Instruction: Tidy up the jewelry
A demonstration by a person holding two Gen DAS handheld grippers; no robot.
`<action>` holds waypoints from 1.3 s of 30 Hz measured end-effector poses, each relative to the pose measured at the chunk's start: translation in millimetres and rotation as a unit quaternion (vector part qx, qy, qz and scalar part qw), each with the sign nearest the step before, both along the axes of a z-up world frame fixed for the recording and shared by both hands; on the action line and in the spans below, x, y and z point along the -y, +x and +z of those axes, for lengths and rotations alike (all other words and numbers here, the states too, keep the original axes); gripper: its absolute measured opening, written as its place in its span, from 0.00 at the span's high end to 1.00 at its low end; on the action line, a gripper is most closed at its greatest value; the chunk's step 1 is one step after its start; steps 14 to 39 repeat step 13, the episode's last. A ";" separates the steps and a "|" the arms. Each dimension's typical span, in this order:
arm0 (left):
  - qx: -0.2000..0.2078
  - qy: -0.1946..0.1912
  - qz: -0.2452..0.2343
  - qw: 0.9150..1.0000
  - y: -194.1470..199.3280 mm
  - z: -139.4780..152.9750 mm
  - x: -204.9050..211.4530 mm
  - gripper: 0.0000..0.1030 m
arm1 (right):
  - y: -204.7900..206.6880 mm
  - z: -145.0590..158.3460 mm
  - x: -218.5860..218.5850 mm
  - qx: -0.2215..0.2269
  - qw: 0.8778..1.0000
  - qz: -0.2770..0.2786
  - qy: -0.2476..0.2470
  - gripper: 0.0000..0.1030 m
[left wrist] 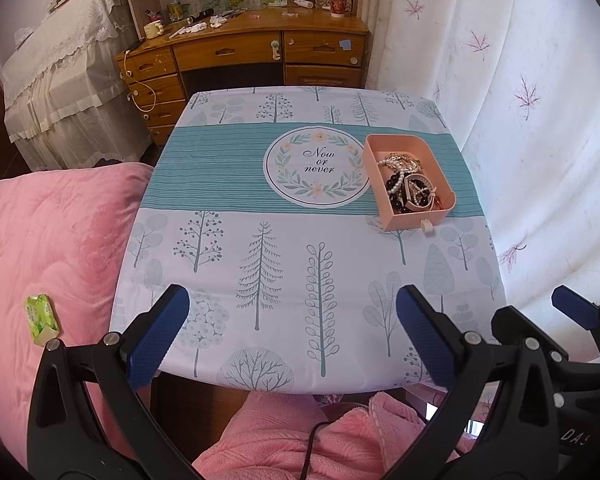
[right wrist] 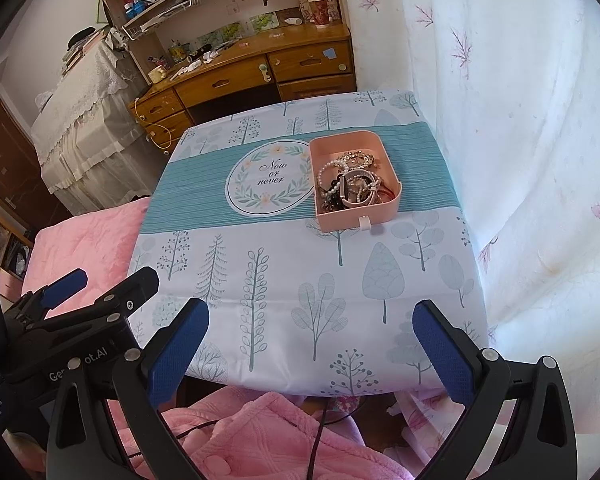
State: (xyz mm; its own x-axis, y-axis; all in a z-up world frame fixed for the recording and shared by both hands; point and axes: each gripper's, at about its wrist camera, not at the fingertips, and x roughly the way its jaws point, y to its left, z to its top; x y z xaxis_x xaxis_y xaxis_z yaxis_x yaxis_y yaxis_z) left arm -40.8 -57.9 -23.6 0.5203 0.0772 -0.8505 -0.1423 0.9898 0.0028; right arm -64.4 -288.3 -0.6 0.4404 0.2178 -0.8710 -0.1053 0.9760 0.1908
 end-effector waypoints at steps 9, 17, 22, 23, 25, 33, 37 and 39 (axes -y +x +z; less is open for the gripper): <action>0.000 0.001 0.000 1.000 0.0 -0.1 0.4 0.00 | 0.7 -0.5 -0.2 -0.001 1.000 -0.003 0.000 0.00; 0.001 0.002 -0.002 1.000 3.5 1.2 -0.7 0.00 | 2.5 0.4 1.3 -0.002 1.000 -0.009 0.002 0.00; 0.001 0.002 -0.002 1.000 3.5 1.2 -0.7 0.00 | 2.5 0.4 1.3 -0.002 1.000 -0.009 0.002 0.00; 0.001 0.002 -0.002 1.000 3.5 1.2 -0.7 0.00 | 2.5 0.4 1.3 -0.002 1.000 -0.009 0.002 0.00; 0.001 0.002 -0.002 1.000 3.5 1.2 -0.7 0.00 | 2.5 0.4 1.3 -0.002 1.000 -0.009 0.002 0.00; 0.001 0.002 -0.002 1.000 3.5 1.2 -0.7 0.00 | 2.5 0.4 1.3 -0.002 1.000 -0.009 0.002 0.00; 0.001 0.002 -0.002 1.000 3.5 1.2 -0.7 0.00 | 2.5 0.4 1.3 -0.002 1.000 -0.009 0.002 0.00; 0.001 0.002 -0.002 1.000 3.5 1.2 -0.7 0.00 | 2.5 0.4 1.3 -0.002 1.000 -0.009 0.002 0.00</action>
